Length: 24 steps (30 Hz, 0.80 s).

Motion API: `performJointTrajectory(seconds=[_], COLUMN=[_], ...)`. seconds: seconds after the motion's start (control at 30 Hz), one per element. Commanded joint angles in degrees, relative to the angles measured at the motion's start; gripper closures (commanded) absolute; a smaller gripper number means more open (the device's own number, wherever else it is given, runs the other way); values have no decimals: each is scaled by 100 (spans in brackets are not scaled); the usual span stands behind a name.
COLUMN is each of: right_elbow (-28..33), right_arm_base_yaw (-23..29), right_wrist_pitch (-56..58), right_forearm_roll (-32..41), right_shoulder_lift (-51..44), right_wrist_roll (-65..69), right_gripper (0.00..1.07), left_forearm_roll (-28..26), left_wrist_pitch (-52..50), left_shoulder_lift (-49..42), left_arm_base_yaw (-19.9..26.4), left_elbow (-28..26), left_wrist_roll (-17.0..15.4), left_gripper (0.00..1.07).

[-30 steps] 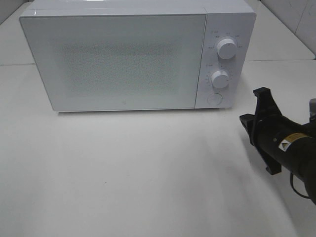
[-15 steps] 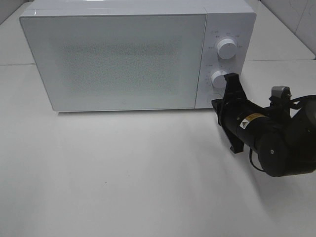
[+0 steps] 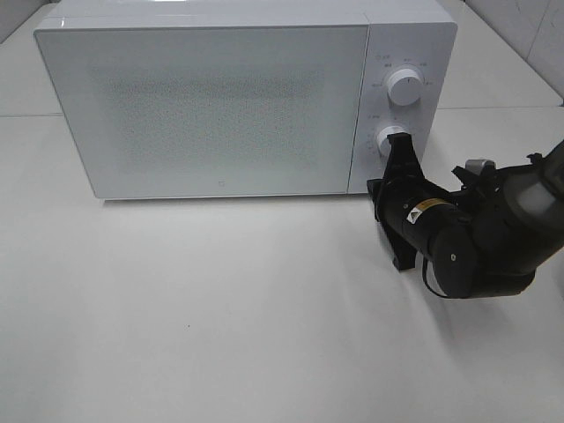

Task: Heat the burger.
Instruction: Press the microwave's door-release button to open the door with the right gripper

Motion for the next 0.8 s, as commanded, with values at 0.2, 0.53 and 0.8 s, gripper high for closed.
performJointTrajectory(seconds=[0.2,0.53,0.8], right_elbow=[-74,-304,-309], right_arm_base_yaw=[-23,-155,-206], right_wrist_pitch=[63,69,74], right_forearm_roll=[241,189,138], right_shoulder_lift=[-17,23,23], right_wrist_roll=[-189,-332,-332], right_gripper=[107,107,107], left_forearm_roll=[-6,-6,-6], left_wrist_pitch=[-23,-23,-23], left_shoulder_lift=[-109,-109,-109], left_arm_base_yaw=[-40,-40,-40], left_elbow=[6,6,6], left_wrist_roll=[-11,-11,-11], left_gripper=[7,7,7])
